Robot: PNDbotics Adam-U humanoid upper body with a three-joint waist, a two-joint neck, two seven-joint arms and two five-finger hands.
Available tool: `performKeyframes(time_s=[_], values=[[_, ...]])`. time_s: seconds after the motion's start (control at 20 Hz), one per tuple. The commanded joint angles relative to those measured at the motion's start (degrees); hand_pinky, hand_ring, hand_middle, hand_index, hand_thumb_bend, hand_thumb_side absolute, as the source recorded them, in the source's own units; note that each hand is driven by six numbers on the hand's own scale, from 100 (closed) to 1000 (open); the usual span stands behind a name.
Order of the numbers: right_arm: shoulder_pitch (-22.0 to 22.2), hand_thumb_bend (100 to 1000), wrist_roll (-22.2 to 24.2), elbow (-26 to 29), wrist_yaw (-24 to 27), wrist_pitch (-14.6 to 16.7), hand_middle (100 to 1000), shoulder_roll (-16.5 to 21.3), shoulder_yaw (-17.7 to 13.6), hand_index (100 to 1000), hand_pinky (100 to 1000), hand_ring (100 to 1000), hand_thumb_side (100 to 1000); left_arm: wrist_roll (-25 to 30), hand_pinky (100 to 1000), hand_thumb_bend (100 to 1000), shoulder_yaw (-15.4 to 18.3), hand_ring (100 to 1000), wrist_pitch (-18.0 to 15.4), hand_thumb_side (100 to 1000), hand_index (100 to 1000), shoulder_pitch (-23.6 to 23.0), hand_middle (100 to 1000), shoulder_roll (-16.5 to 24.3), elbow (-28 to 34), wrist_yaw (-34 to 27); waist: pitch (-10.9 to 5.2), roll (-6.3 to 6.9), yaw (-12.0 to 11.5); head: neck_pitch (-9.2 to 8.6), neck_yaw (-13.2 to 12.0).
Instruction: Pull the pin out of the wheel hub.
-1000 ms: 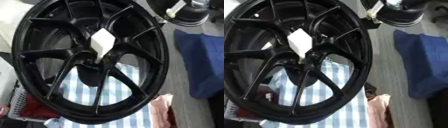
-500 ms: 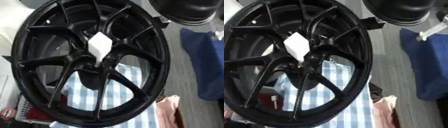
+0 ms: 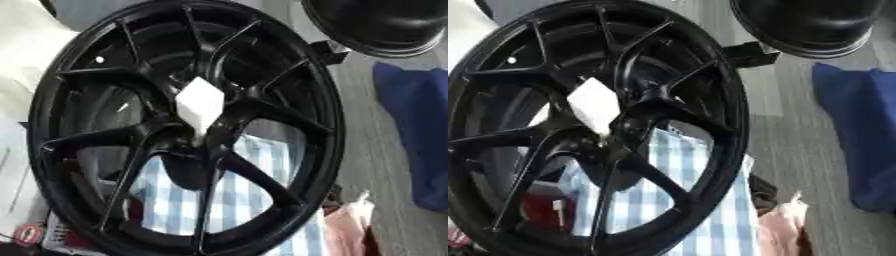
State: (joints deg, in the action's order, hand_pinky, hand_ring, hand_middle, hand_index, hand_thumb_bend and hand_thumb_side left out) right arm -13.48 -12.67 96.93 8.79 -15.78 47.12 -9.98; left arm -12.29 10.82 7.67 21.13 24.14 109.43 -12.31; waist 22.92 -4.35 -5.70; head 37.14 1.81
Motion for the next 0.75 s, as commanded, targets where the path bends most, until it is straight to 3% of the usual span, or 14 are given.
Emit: performKeyframes(time_s=[0.05, 0.2, 0.25, 0.4, 0.55, 0.75], values=[[-0.9, 328, -1.2, 1.3, 0.8, 0.6, 752, 1.0, -1.7, 790, 799, 744, 465, -0.2, 703, 100, 0.6, 702, -0.1, 802, 759, 0.3, 658, 0.7, 1.2, 0.0, -1.07, 0.48, -0.2, -0.41, 0.5], [-3.2, 280, -3.7, 5.5, 3.4, 3.1, 700, -0.8, -1.3, 753, 787, 704, 450, -0.1, 703, 100, 0.5, 702, -0.2, 802, 759, 0.4, 658, 0.5, 1.2, -0.1, -0.99, 0.75, -0.3, -0.30, 0.9], [-3.8, 207, -4.7, 7.0, 4.3, 4.0, 650, -1.6, -0.6, 711, 784, 667, 439, 0.0, 704, 100, 0.5, 702, -0.2, 801, 758, 0.5, 658, 0.5, 1.3, -0.1, -1.05, 0.74, -0.3, -0.23, 1.0], [-5.7, 164, -6.7, 11.9, 7.3, 6.1, 631, -4.3, 1.6, 691, 787, 651, 427, 0.2, 704, 100, 0.2, 702, -0.2, 799, 758, 0.8, 658, 0.4, 1.4, -0.2, -1.21, 0.68, -0.4, -0.19, 1.1], [-7.8, 149, -8.3, 15.9, 9.4, 6.2, 627, -7.8, 3.1, 686, 788, 646, 423, 0.5, 704, 100, 0.0, 703, -0.2, 798, 758, 1.1, 659, 0.2, 1.6, -0.1, -1.34, 0.59, -0.4, -0.24, 1.0], [-9.7, 149, -9.0, 17.0, 8.9, 5.5, 624, -13.2, 5.1, 683, 776, 643, 432, 1.1, 704, 100, -0.5, 703, -0.3, 795, 759, 1.6, 660, 0.1, 1.8, 0.2, -1.49, 0.45, -0.5, -0.45, 1.0]])
